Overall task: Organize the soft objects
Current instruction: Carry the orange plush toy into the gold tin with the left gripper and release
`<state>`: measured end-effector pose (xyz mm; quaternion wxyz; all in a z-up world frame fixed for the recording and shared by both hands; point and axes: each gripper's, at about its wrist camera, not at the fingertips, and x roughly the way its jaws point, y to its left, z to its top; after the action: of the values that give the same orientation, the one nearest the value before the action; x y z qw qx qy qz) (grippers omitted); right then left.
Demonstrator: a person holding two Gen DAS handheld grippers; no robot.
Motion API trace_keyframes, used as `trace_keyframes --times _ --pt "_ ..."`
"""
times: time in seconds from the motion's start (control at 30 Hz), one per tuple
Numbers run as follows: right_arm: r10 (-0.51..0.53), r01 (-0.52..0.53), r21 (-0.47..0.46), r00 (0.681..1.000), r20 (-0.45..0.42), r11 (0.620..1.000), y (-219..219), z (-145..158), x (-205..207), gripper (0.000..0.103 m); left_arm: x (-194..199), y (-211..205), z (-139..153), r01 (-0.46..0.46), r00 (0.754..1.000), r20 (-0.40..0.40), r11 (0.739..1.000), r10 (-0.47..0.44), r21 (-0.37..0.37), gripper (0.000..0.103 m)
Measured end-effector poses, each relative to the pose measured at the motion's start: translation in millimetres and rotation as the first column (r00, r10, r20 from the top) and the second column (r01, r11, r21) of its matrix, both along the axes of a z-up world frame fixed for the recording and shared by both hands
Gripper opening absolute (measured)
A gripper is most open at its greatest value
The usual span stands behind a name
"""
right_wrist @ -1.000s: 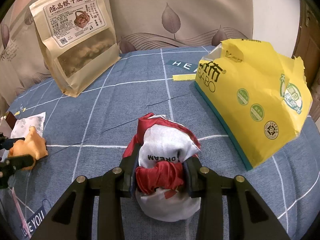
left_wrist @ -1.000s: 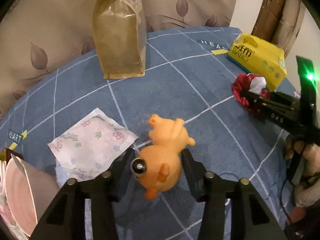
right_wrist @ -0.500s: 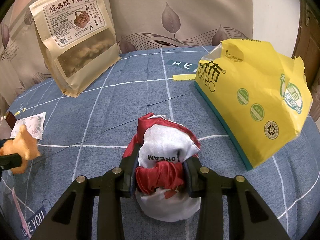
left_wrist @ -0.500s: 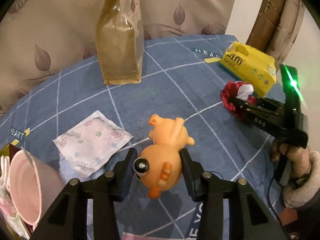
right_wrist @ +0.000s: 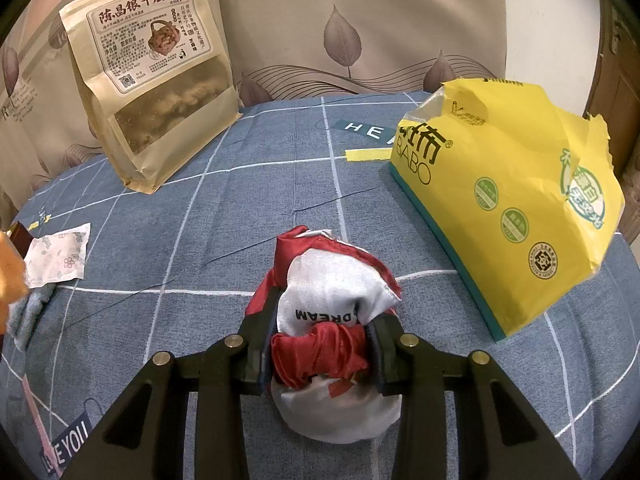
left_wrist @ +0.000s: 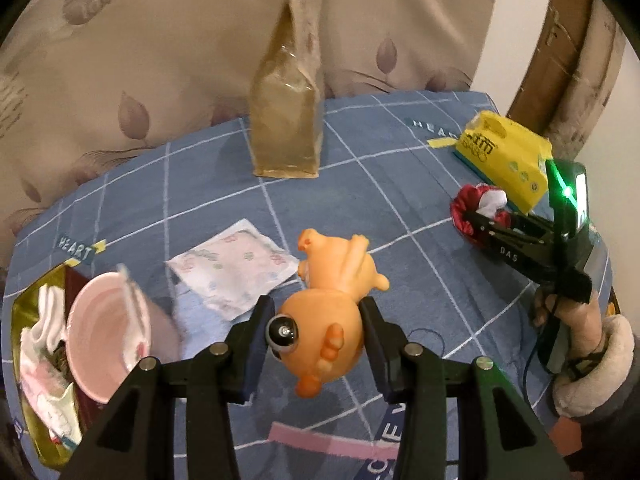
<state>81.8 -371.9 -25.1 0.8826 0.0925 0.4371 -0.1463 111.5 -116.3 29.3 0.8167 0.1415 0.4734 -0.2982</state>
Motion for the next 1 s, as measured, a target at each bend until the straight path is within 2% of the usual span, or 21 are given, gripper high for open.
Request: trace_keyframes --times 0.27,0.53,0.73,1.0 --pt "0.0 0.0 0.001 1.0 0.0 1.0 -0.1 0.2 0.1 0.035 6.5 45.2 33.6 -0.089 0.993 0.071 0.996 0.09 -0.014 0.044" --pt "0.0 0.0 0.0 1.0 0.0 1.0 -0.1 0.3 0.0 0.035 28.1 108.5 52.1 -0.234 0.965 0.125 0.972 0.231 0.006 0.044" --pt "0.0 0.0 -0.005 1.0 -0.002 1.0 0.1 -0.3 -0.1 0.035 44.3 149.1 49.1 -0.321 0.939 0.139 0.946 0.314 0.032 0.044" --pt "0.001 -0.001 -0.008 1.0 -0.003 1.0 -0.3 -0.6 -0.1 0.035 70.1 198.2 26.4 -0.439 0.896 0.115 0.895 0.43 0.074 0.044"
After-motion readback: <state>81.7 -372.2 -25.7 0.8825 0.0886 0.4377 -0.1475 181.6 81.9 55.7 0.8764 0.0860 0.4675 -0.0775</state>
